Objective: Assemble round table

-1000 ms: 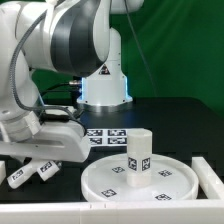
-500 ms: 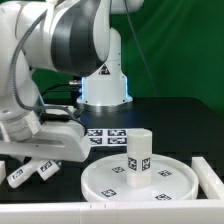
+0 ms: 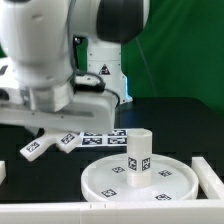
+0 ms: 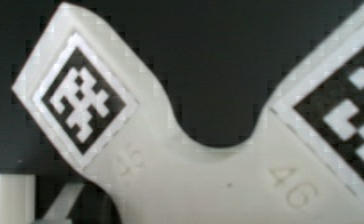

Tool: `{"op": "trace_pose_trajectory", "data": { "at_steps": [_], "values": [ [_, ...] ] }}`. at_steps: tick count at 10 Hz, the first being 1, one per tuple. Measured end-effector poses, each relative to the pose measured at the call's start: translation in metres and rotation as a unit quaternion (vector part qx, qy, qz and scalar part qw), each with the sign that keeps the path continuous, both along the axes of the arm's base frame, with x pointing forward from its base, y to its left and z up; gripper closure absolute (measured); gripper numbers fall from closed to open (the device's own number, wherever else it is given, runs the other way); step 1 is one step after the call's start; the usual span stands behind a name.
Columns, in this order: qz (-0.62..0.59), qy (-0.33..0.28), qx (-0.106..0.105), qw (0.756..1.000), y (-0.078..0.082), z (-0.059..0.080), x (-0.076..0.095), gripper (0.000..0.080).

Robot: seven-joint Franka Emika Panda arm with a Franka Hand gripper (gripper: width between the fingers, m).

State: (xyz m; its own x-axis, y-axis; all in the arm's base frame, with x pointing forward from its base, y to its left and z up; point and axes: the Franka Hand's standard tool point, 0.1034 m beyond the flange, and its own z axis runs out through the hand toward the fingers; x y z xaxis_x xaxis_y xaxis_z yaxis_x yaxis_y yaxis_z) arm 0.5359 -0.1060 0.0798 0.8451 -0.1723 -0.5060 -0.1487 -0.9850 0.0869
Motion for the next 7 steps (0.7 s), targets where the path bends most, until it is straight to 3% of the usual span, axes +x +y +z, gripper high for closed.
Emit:
{"op": "trace_pose_trajectory", "data": {
  "at_steps": [4, 5, 7],
  "values": [
    [0.005, 0.003, -0.003, 1.0, -0.002, -0.003, -0.001, 0.0367],
    [0.034, -0.009, -0.014, 0.999, 0.002, 0.012, 0.011, 0.0367],
    [0.064, -0.039, -0.023, 0.997, 0.034, 0.044, 0.03, 0.0367]
  ]
}}
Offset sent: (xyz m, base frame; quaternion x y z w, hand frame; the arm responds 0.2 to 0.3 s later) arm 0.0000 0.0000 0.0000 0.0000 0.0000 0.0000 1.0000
